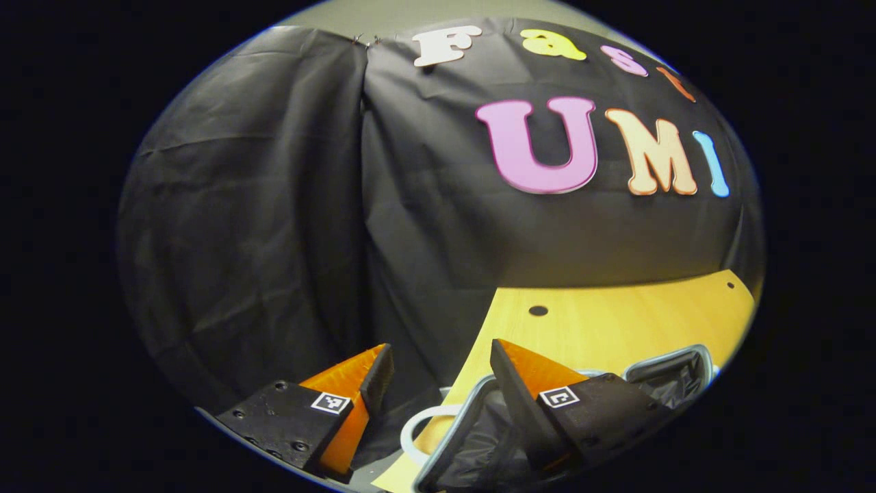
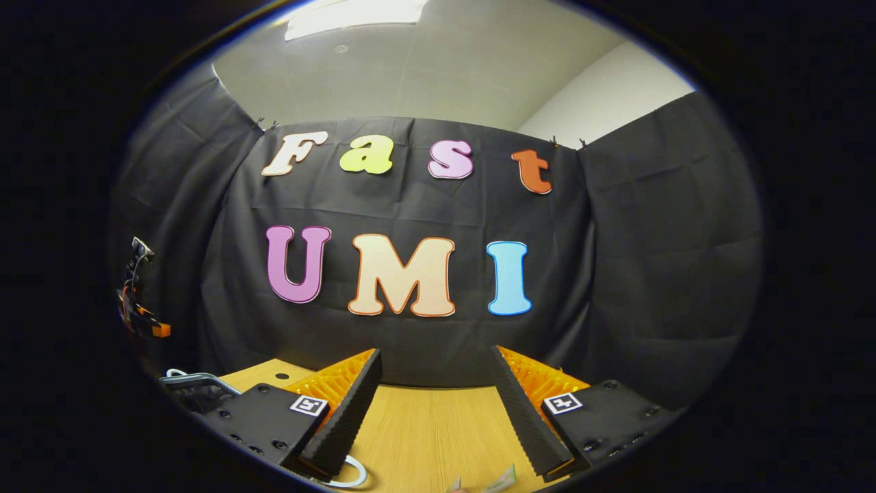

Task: First open the suitcase, pack the skin care products into it, and then close the suitcase.

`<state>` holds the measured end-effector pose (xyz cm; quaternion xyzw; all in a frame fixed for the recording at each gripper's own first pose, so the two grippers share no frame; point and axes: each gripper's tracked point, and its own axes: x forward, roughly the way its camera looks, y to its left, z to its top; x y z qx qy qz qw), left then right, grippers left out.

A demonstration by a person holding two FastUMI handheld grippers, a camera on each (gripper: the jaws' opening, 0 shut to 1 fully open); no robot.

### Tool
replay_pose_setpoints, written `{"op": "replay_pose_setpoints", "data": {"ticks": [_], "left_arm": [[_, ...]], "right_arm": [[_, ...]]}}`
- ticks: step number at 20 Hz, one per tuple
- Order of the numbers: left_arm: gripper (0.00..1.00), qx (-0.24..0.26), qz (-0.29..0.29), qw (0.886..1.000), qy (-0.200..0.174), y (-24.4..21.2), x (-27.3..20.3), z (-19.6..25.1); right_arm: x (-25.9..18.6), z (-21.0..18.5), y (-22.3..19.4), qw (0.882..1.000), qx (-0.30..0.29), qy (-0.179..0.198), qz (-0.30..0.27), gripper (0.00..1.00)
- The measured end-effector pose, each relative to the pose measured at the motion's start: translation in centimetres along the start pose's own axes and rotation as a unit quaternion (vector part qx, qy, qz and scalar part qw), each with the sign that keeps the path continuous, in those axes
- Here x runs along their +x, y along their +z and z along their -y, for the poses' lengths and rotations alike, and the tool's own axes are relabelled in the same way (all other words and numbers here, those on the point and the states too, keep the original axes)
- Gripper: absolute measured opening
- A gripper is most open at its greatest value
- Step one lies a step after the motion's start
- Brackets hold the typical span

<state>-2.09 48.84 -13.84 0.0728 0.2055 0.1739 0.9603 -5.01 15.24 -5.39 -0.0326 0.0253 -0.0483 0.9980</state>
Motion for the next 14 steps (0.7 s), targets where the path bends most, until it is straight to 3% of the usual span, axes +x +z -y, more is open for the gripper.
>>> {"op": "replay_pose_setpoints", "data": {"ticks": [1,2,4,7,14], "left_arm": [[0.86,-0.014,0.018,1.0,-0.004,1.5,-0.7,1.2],[0.92,-0.027,0.038,0.999,-0.011,2.8,-1.6,2.5],[0.9,-0.064,0.079,0.995,-0.025,5.7,-3.1,5.3],[0.97,-0.111,0.139,0.984,-0.021,9.7,-6.1,7.3],[0.94,-0.09,0.19,0.977,-0.022,13.1,-13.1,13.9]], "right_arm": [[0.2,0.1,-0.1,1.0,0.003,0.001,-0.003,0.98],[0.3,0.3,-0.2,1.0,0.006,0.003,-0.005,0.98],[0.5,0.9,-0.1,1.0,0.011,0.009,-0.005,0.98],[0.7,2.3,1.3,1.0,0.01,0.017,0.008,1.0],[1.1,7.9,3.4,0.999,0.014,0.034,0.029,0.98]]}}
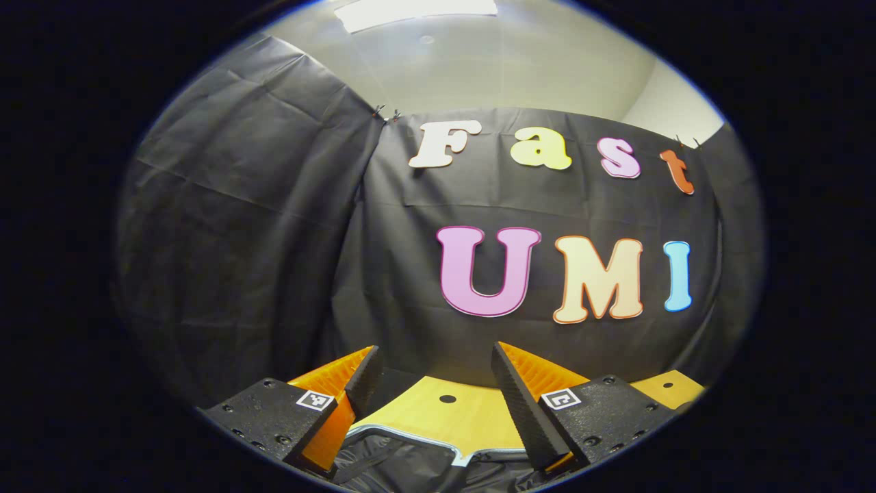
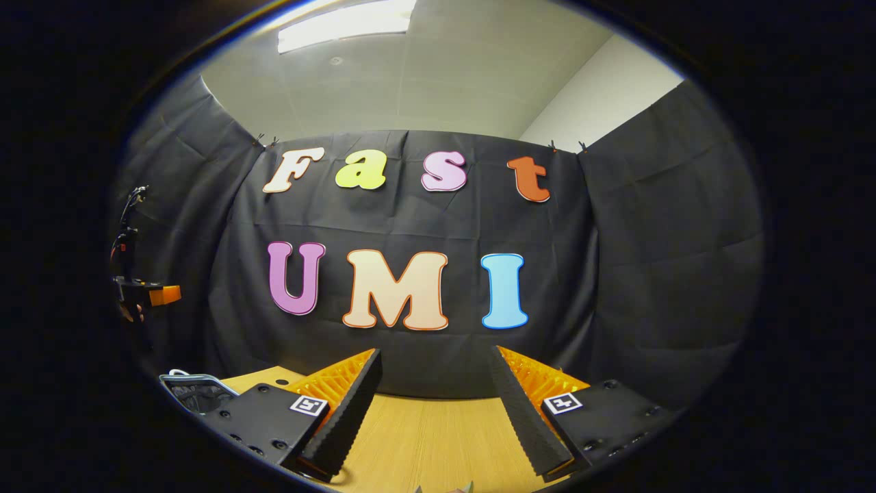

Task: First open the suitcase, pack the skin care products into it, and then close the suitcase.

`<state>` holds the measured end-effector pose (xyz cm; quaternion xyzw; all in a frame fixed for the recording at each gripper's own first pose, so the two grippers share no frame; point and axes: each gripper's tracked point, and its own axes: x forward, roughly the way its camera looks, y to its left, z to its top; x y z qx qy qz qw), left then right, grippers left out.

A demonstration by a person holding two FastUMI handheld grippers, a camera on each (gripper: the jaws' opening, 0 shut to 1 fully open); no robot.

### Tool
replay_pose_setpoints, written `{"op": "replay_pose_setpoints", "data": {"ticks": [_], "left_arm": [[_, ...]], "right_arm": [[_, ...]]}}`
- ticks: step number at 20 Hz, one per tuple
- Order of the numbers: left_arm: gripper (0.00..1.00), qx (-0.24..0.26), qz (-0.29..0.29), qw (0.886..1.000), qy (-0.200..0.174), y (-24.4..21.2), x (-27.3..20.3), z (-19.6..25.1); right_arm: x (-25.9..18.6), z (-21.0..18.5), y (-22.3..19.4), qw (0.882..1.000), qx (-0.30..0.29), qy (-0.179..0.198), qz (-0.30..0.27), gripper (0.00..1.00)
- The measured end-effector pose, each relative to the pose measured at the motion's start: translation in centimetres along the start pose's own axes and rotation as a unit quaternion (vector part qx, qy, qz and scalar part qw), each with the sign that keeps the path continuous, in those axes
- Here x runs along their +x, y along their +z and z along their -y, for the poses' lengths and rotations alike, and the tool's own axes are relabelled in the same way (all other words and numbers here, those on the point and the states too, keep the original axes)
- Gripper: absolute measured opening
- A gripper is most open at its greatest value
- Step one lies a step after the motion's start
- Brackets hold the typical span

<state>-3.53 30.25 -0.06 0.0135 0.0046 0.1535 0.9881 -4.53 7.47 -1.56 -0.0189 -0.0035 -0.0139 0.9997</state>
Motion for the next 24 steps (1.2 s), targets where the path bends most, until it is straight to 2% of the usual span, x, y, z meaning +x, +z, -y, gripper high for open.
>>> {"op": "replay_pose_setpoints", "data": {"ticks": [7,13,18,24], "left_arm": [[0.94,0.013,0.0,0.998,-0.062,0.2,-3.9,12.5],[0.94,0.023,-0.041,0.99,-0.131,-3.5,-7.3,22.9],[0.96,0.026,-0.074,0.983,-0.167,-7.2,-10.1,28.8],[0.96,0.043,-0.144,0.967,-0.206,-13.9,-12.9,33.7]], "right_arm": [[0.5,4.5,-0.2,1.0,0.015,0.011,0.006,0.98],[0.2,7.6,-2.2,1.0,0.021,0.022,-0.002,0.98],[-0.1,10.2,-3.8,0.999,0.023,0.02,-0.01,0.98],[-0.1,12.0,-5.5,0.999,0.02,0.033,-0.028,0.98]]}}
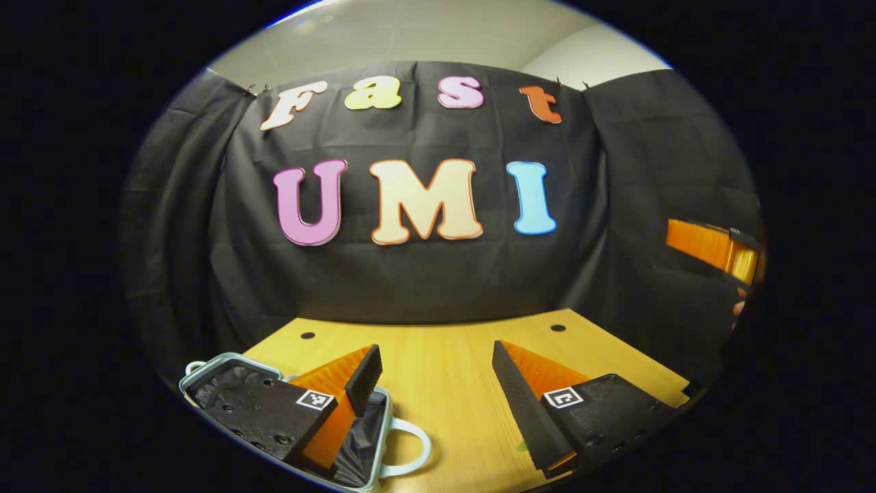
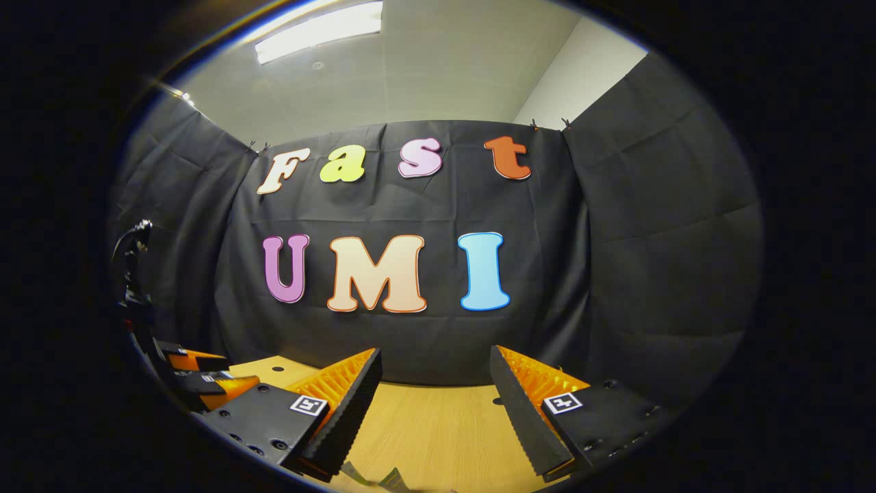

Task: First open the suitcase, pack the skin care products into it, and then close the suitcase.

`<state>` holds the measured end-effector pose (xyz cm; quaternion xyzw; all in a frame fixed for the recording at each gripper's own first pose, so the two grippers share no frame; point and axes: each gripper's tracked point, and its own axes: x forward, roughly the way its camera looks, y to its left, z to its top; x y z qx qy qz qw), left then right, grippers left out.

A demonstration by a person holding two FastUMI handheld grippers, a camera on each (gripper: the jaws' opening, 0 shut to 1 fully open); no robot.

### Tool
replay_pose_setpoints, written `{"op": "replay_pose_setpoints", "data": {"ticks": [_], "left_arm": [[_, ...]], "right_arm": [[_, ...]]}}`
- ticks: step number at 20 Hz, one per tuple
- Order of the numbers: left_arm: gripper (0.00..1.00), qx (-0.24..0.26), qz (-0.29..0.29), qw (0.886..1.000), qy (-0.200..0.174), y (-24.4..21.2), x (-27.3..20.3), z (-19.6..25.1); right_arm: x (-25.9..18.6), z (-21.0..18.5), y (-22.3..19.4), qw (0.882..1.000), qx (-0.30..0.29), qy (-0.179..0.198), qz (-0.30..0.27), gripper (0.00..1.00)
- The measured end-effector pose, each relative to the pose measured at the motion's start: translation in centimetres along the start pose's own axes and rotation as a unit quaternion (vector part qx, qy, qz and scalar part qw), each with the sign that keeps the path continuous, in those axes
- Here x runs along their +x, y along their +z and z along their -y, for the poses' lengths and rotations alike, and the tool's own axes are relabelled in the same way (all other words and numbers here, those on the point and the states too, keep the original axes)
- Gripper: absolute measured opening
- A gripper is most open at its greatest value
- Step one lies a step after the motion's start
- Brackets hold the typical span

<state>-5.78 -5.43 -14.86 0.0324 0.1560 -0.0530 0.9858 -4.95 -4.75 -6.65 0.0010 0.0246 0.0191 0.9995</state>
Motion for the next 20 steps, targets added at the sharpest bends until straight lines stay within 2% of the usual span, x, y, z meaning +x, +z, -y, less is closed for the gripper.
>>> {"op": "replay_pose_setpoints", "data": {"ticks": [12,20], "left_arm": [[0.94,-0.004,-0.106,0.991,-0.076,-12.1,0.5,9.8],[0.76,-0.026,-0.185,0.976,-0.112,-19.3,1.8,12.9]], "right_arm": [[-0.9,1.3,-3.2,0.998,-0.028,0.022,-0.043,0.98],[-2.0,1.3,-4.6,0.996,-0.055,0.033,-0.065,0.98]]}}
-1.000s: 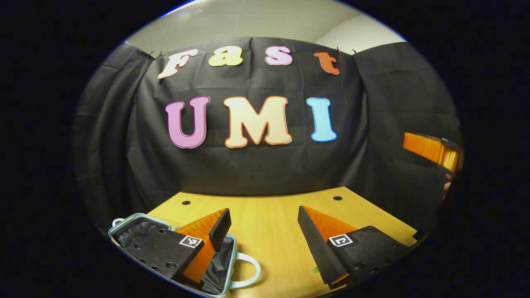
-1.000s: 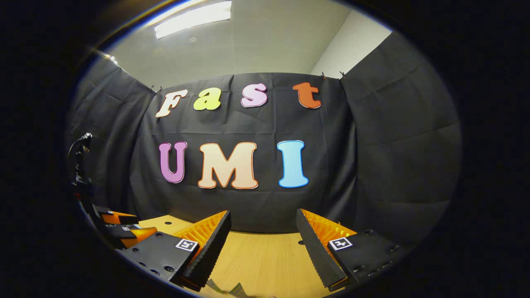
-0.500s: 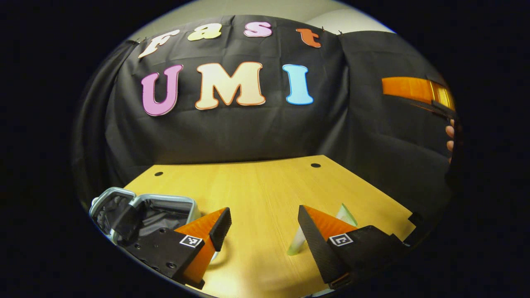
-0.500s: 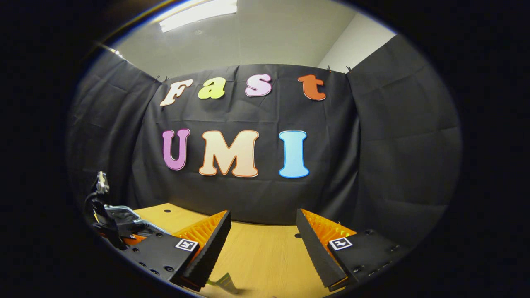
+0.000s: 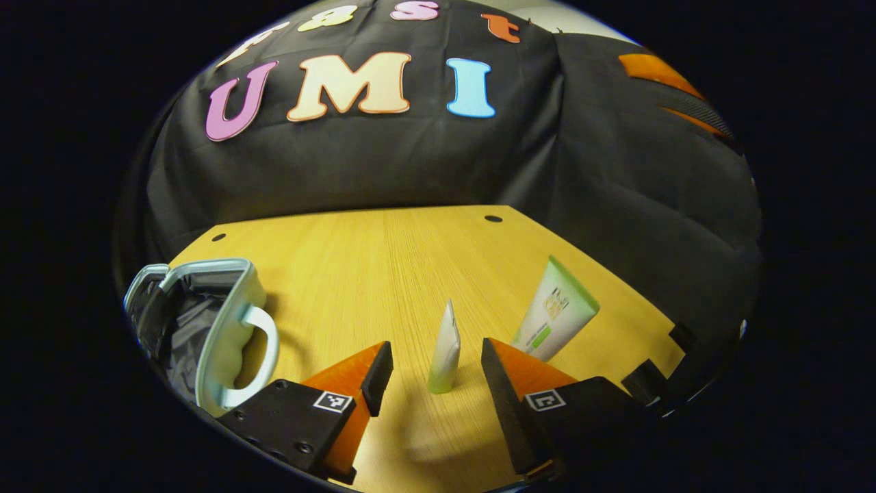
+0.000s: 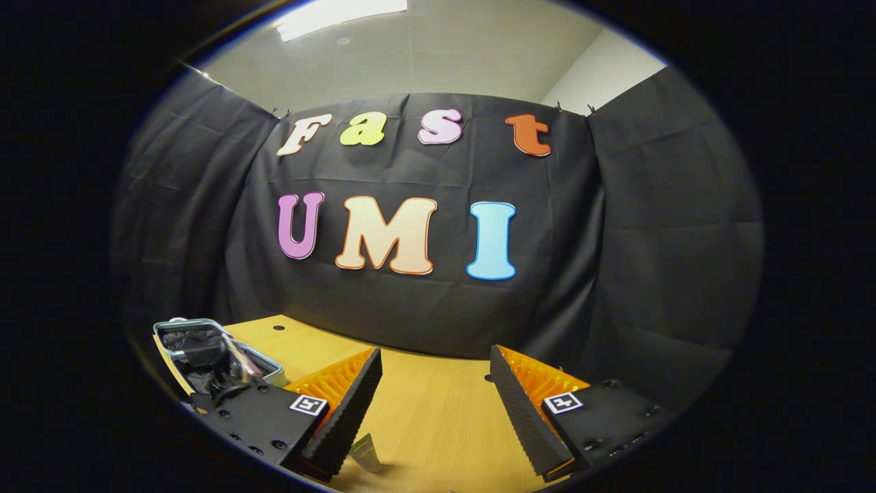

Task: First open the suitcase, pack the skin care products into it, and then close the suitcase.

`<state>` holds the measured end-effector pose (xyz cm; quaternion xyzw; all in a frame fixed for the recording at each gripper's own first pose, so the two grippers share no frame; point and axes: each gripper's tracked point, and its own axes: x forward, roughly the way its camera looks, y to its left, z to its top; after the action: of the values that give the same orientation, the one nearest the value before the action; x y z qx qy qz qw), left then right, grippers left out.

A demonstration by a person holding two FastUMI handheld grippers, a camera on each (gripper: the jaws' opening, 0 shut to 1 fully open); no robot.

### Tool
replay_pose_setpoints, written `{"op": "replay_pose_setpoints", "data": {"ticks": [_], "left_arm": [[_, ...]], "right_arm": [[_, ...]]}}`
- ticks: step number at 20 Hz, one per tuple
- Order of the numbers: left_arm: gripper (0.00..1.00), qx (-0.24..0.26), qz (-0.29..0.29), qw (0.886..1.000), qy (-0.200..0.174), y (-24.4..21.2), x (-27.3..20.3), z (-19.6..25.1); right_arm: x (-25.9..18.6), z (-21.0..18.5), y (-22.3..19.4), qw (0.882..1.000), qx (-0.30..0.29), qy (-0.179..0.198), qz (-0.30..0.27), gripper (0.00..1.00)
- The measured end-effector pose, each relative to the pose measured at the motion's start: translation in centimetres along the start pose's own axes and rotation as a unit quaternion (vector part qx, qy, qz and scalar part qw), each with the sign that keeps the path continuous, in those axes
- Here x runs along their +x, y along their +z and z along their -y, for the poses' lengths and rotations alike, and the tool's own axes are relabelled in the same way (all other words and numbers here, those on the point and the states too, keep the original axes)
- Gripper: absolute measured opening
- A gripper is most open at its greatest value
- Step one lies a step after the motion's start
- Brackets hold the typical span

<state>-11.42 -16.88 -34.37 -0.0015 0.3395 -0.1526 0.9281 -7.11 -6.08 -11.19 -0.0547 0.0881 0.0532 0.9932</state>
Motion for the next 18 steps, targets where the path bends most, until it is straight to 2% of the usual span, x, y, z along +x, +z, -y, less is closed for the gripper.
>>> {"op": "replay_pose_setpoints", "data": {"ticks": [2,4,5,7,11,15,18], "left_arm": [[0.67,-0.001,-0.007,1.0,-0.002,-0.9,0.9,0.2],[0.53,-0.006,-0.02,1.0,-0.004,-2.0,1.5,0.4],[0.37,-0.007,-0.027,1.0,-0.006,-2.3,1.8,0.6],[0.2,-0.008,-0.031,0.999,-0.018,-2.1,2.1,0.9],[0.12,-0.011,-0.038,0.999,-0.018,-0.5,1.3,0.3],[0.12,0.006,-0.023,1.0,-0.014,2.9,-1.3,-0.7],[0.12,0.007,-0.018,1.0,0.003,4.8,-3.5,-1.9]], "right_arm": [[-0.5,-0.2,-0.1,1.0,-0.011,0.003,-0.001,0.98],[-0.7,-0.6,-0.7,1.0,-0.012,0.007,-0.005,0.99],[-0.8,-0.9,-1.1,1.0,-0.01,0.01,-0.008,0.99],[-0.9,-1.5,-1.8,1.0,-0.007,0.016,-0.014,0.99],[-0.9,-3.2,-4.8,0.999,0.005,0.034,-0.032,0.99],[-0.5,-5.0,-10.0,0.995,0.02,0.049,-0.079,0.99],[-0.1,-6.3,-13.8,0.992,0.033,0.057,-0.11,0.99]]}}
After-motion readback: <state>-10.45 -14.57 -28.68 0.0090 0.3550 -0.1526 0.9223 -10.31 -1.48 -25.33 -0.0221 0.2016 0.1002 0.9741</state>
